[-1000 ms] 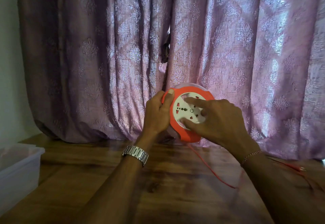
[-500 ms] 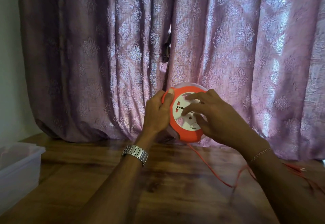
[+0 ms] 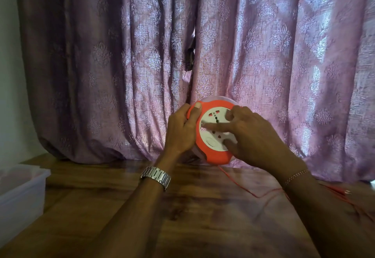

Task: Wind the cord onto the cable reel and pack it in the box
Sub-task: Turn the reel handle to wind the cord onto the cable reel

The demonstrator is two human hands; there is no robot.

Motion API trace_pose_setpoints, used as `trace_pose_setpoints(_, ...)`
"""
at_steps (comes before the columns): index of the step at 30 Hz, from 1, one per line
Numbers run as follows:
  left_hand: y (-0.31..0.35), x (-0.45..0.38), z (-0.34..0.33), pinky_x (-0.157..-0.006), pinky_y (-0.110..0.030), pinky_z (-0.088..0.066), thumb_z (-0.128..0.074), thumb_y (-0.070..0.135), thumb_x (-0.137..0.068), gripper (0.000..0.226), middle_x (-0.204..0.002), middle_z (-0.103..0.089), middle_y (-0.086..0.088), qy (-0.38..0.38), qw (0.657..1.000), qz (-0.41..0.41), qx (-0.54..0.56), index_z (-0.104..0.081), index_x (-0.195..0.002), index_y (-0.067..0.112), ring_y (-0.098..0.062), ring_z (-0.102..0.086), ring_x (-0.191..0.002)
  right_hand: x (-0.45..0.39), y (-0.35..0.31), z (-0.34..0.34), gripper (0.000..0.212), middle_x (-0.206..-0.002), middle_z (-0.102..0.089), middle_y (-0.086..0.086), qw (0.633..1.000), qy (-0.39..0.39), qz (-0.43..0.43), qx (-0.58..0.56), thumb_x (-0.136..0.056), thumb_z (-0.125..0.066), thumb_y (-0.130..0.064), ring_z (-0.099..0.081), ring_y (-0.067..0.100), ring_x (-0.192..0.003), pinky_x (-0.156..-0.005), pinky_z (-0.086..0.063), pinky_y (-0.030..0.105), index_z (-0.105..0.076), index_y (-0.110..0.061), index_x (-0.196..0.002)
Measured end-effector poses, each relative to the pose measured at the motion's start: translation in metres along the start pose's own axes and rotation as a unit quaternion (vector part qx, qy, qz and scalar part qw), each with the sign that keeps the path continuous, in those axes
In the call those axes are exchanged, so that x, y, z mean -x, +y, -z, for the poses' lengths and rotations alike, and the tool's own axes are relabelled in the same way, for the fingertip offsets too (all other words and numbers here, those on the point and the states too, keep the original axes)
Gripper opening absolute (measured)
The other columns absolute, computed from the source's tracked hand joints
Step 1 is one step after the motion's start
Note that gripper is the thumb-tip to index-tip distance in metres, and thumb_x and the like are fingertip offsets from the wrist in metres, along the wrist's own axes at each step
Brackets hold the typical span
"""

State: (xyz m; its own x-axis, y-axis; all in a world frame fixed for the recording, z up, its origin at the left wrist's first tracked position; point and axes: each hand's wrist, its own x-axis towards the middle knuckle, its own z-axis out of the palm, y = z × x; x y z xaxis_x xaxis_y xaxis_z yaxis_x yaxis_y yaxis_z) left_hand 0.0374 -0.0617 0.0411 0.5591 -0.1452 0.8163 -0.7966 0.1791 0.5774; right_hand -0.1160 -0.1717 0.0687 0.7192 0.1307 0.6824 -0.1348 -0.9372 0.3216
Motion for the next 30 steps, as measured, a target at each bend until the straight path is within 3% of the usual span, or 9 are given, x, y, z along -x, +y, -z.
trace_pose_setpoints(2,-0.001,0.000,0.000,-0.066,-0.046,-0.047,-0.048,0.058,-0.094,0.056,-0.064,-0.058,-0.006,0.001,1.000,0.003,0.003,-0.051,-0.071,0.008,-0.018,-0.049,-0.065,0.001,0.002,-0.003,0.059,-0.096,-0.062,0.001,0.999,0.040,-0.033,0.002,-0.069,-0.064,-0.055,-0.060,0.026,-0.090,-0.068,-0.047,0.035,-0.048,-0.059,-0.126)
trace_pose_setpoints(5,0.000,-0.001,-0.001,-0.062,-0.040,-0.042,-0.050,0.054,-0.097,0.051,-0.061,-0.053,0.004,0.004,1.000,0.007,0.004,-0.049,-0.069,0.012,-0.014,-0.046,-0.061,0.000,-0.001,-0.005,0.066,-0.085,-0.071,-0.007,0.992,0.091,-0.085,0.004,-0.060,-0.051,-0.080,-0.067,0.021,-0.081,-0.061,-0.046,0.029,-0.050,-0.060,-0.123)
trace_pose_setpoints(10,0.000,-0.001,0.000,-0.062,-0.041,-0.043,-0.050,0.053,-0.097,0.054,-0.064,-0.057,-0.008,0.001,1.000,0.008,0.009,-0.053,-0.073,0.005,-0.015,-0.047,-0.062,-0.001,-0.003,-0.006,0.069,-0.080,-0.072,-0.008,0.988,0.118,-0.093,0.024,-0.061,-0.045,-0.087,-0.064,0.020,-0.077,-0.058,-0.042,0.027,-0.056,-0.055,-0.121)
trace_pose_setpoints(12,0.000,-0.001,0.000,-0.064,-0.045,-0.046,-0.049,0.053,-0.097,0.056,-0.069,-0.062,-0.016,0.000,1.000,0.010,0.015,-0.057,-0.077,0.001,-0.017,-0.050,-0.065,-0.001,0.000,-0.005,0.066,-0.080,-0.068,-0.006,0.990,0.126,-0.060,0.028,-0.067,-0.047,-0.082,-0.057,0.022,-0.080,-0.058,-0.039,0.028,-0.057,-0.049,-0.123)
trace_pose_setpoints(18,-0.001,-0.006,0.006,-0.061,-0.040,-0.041,-0.049,0.050,-0.097,0.054,-0.065,-0.057,-0.005,0.016,0.997,0.025,0.066,-0.057,-0.078,0.000,-0.017,-0.048,-0.063,-0.001,0.004,-0.004,0.049,-0.087,-0.060,0.001,0.979,0.205,-0.004,-0.003,-0.082,-0.060,-0.064,-0.048,0.024,-0.082,-0.064,-0.039,0.033,-0.067,-0.031,-0.118)
trace_pose_setpoints(22,0.000,-0.007,0.007,-0.061,-0.046,-0.042,-0.049,0.050,-0.097,0.054,-0.066,-0.057,-0.008,0.009,0.998,0.020,0.056,-0.055,-0.077,0.000,-0.017,-0.048,-0.063,-0.003,0.007,-0.001,0.011,-0.104,-0.064,0.000,0.977,0.207,0.049,-0.029,-0.086,-0.065,-0.020,-0.049,0.024,-0.088,-0.066,-0.044,0.037,-0.072,-0.024,-0.093)
trace_pose_setpoints(24,0.000,-0.006,0.006,-0.060,-0.041,-0.039,-0.049,0.051,-0.097,0.053,-0.063,-0.056,-0.003,0.005,0.999,0.015,0.051,-0.055,-0.074,0.004,-0.013,-0.046,-0.060,-0.002,0.007,-0.002,0.027,-0.118,-0.064,0.000,0.983,0.159,0.084,-0.041,-0.077,-0.057,-0.006,-0.050,0.025,-0.096,-0.069,-0.046,0.034,-0.073,-0.025,-0.087)
trace_pose_setpoints(28,0.000,-0.005,0.005,-0.061,-0.043,-0.042,-0.047,0.063,-0.092,0.063,-0.065,-0.056,-0.004,0.000,0.999,0.008,0.048,-0.057,-0.079,0.002,-0.015,-0.048,-0.062,-0.002,0.005,-0.003,0.040,-0.133,-0.059,-0.003,0.987,0.104,0.110,-0.046,-0.079,-0.038,-0.024,-0.051,0.024,-0.100,-0.076,-0.039,0.027,-0.076,-0.034,-0.087)
trace_pose_setpoints(30,-0.001,-0.005,0.005,-0.063,-0.049,-0.045,-0.047,0.064,-0.091,0.065,-0.067,-0.056,-0.007,-0.001,0.999,0.004,0.051,-0.056,-0.080,0.001,-0.017,-0.048,-0.064,-0.002,0.004,-0.003,0.036,-0.134,-0.058,-0.003,0.991,0.079,0.105,-0.038,-0.081,-0.046,-0.019,-0.051,0.026,-0.099,-0.076,-0.041,0.028,-0.076,-0.038,-0.091)
